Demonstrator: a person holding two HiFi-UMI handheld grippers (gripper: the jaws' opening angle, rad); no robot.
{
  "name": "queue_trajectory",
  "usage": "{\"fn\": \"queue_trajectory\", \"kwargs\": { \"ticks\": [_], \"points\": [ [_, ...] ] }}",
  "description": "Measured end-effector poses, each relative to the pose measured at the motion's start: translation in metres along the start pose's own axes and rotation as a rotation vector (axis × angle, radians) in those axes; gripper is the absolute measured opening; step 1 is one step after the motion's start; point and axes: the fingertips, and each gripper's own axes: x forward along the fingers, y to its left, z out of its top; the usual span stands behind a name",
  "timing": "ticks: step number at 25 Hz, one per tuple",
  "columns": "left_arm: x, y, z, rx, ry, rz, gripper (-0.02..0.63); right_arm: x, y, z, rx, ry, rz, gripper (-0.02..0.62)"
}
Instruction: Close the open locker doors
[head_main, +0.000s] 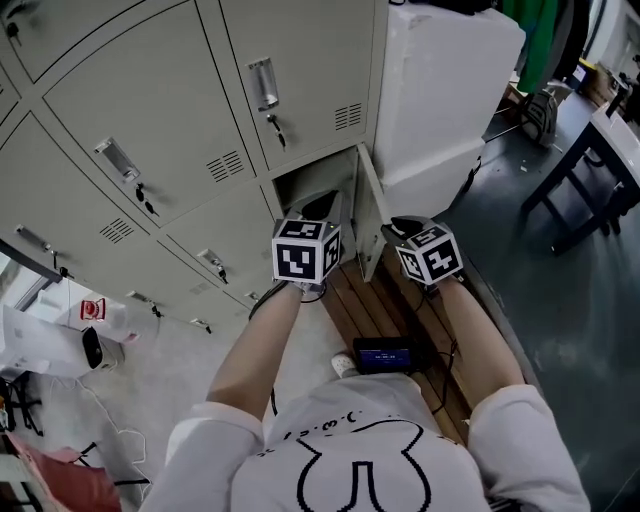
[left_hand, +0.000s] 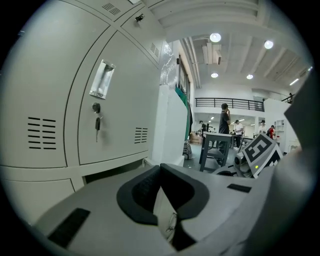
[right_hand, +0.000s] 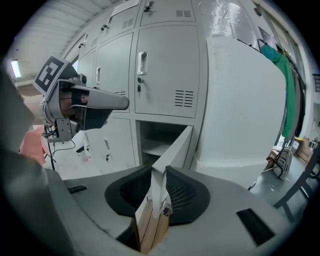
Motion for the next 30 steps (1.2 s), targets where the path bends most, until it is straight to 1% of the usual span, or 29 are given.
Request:
{"fn": "queue_trajectory", "kwargs": {
  "ticks": [15, 22, 27, 30],
  "points": [
    [-0.034, 0.057, -0.014, -0.045, -0.002, 0.108, 0.024, 0.054, 0.068, 0.036, -0.118, -0.007, 0.129, 0.089],
    [-0.043, 0.085, -0.015, -0.075, -0.008, 0.157, 0.024, 0.081, 0.089, 0.055, -0.141, -0.026, 0.172, 0.087],
    [-0.043, 0.098, -0.016, -0.077, -0.001, 0.185, 0.025, 0.099, 0.102, 0.065, -0.206, -0.017, 0.206, 0.083],
    [-0.043, 0.105, -0.019, -0.078, 0.009, 0.199, 0.024, 0.110, 0.107, 0.073, -0.215, -0.017, 0.216, 0.081]
  ]
}}
